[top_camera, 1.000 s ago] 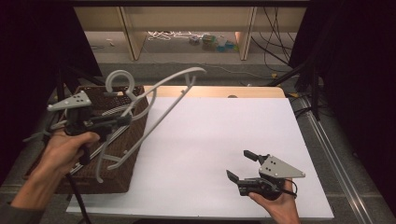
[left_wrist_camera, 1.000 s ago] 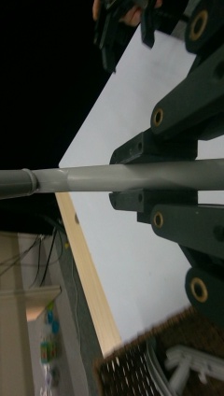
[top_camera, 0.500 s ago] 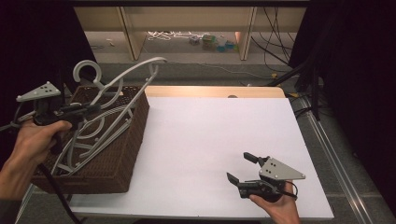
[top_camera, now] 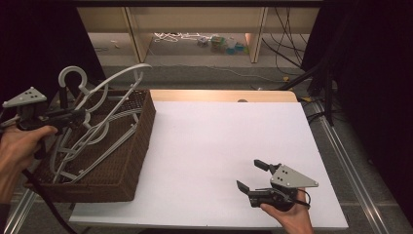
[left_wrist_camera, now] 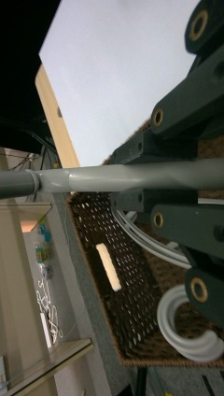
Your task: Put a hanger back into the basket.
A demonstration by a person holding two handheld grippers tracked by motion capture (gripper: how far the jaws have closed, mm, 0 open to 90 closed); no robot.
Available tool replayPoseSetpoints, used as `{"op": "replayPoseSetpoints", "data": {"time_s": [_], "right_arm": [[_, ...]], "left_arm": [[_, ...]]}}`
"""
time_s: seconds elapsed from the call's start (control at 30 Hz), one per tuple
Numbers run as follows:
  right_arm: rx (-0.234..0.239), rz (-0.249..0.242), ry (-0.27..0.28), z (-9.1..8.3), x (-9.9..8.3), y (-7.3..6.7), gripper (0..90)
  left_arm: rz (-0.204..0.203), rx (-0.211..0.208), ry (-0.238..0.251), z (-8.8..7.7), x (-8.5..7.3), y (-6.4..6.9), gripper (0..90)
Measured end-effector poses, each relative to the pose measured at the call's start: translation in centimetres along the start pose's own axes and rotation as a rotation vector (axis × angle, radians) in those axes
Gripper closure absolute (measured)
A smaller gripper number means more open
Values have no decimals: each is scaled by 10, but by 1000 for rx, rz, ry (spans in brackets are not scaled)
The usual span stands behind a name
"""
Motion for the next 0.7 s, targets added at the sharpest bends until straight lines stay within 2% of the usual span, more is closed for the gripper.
{"op": "replayPoseSetpoints", "data": {"time_s": [0.17, 0.57, 0.7], "right_arm": [[5, -4, -5, 0, 0, -1, 164], [4, 1, -6, 1, -1, 0, 164], [7, 0, -6, 1, -1, -1, 164]], "left_arm": [[15, 20, -30, 1, -10, -9, 793], [41, 8, -73, 0, -26, -19, 792], [35, 12, -72, -1, -28, -22, 793]]}}
Point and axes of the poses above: each handheld gripper's, and its own axes: z roughly forward along the jaws, x roughly out of its top, y roughly to its right, the point moved 2 cm from there along z, roughly forward along the jaws, and after that the axes turned 9 degrees about -z, right-handed, at the moved point
